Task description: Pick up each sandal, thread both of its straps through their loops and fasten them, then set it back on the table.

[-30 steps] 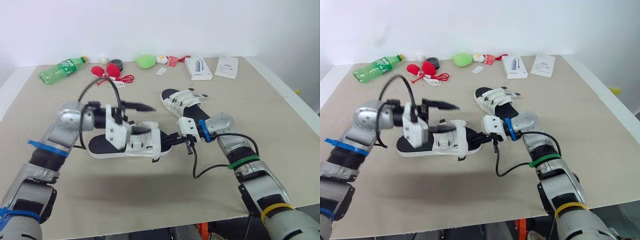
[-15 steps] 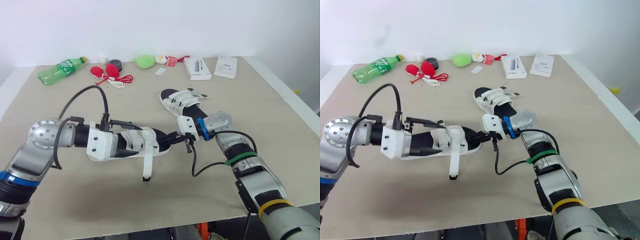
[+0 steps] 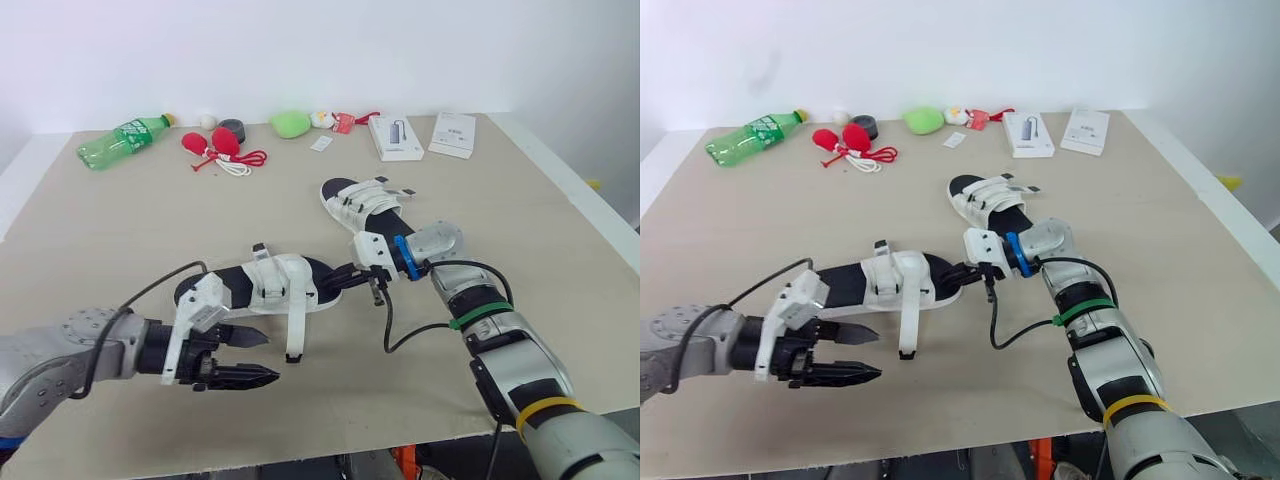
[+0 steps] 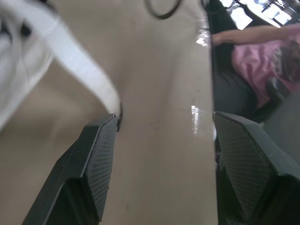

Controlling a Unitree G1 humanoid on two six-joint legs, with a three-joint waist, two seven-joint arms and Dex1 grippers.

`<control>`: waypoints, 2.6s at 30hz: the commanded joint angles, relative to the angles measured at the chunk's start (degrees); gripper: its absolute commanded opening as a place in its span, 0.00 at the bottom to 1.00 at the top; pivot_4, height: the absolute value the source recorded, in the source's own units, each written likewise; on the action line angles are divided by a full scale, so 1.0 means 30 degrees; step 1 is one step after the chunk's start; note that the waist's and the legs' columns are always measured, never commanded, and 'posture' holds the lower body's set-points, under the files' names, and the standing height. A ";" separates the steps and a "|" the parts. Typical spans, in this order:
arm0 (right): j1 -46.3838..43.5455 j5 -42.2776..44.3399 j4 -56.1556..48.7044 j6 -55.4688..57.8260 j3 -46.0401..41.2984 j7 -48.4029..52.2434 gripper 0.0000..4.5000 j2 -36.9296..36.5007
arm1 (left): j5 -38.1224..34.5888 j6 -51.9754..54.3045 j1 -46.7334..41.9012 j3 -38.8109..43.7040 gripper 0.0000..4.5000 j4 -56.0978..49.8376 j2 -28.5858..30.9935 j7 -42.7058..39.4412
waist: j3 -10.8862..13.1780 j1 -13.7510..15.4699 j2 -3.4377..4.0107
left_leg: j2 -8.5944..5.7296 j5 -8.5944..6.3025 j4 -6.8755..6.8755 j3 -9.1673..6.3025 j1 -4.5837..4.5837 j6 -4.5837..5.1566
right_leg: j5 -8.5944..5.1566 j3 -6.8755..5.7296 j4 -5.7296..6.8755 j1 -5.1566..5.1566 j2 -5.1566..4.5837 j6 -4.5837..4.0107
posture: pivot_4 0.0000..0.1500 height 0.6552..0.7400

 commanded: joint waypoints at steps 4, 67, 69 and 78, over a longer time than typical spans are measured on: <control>0.0209 -0.0104 -0.0519 0.0127 0.0121 0.0177 0.00 -0.0108 | 0.1318 0.1611 -0.1243 -0.1323 0.74 0.0866 -0.3103 0.3427 | -0.0005 0.0033 -0.0006 | -0.0008 0.0000 0.0023 0.0001 -0.0010 -0.0006 | 0.0008 0.0006 -0.0002 0.0002 0.0001 0.0012 | 1.00 1.00; 0.1309 0.0105 -0.2657 0.1402 0.0020 -0.0574 0.00 -0.1100 | 0.2311 0.8618 -1.2749 0.0829 0.01 1.2863 -1.0905 0.3112 | -0.0014 0.0077 -0.0023 | -0.0053 -0.0005 0.0082 -0.0018 -0.0050 -0.0041 | 0.0089 0.0016 -0.0035 0.0028 -0.0010 0.0182 | 1.00 1.00; 0.1274 0.0095 -0.2614 0.1395 0.0035 -0.0607 0.00 -0.1059 | 0.2259 0.9050 -1.2744 0.1120 0.01 1.2886 -1.1076 0.3278 | -0.0014 0.0075 -0.0022 | -0.0054 -0.0004 0.0083 -0.0017 -0.0051 -0.0042 | 0.0091 0.0018 -0.0036 0.0028 -0.0011 0.0185 | 1.00 1.00; 0.1060 0.0055 -0.2383 0.1285 0.0123 -0.0603 0.00 -0.0855 | 0.4226 0.7962 -1.2052 0.0148 0.01 1.2386 -1.0824 0.2782 | -0.0014 0.0072 -0.0023 | -0.0054 -0.0002 0.0083 -0.0017 -0.0048 -0.0045 | 0.0095 0.0019 -0.0036 0.0030 -0.0010 0.0189 | 1.00 1.00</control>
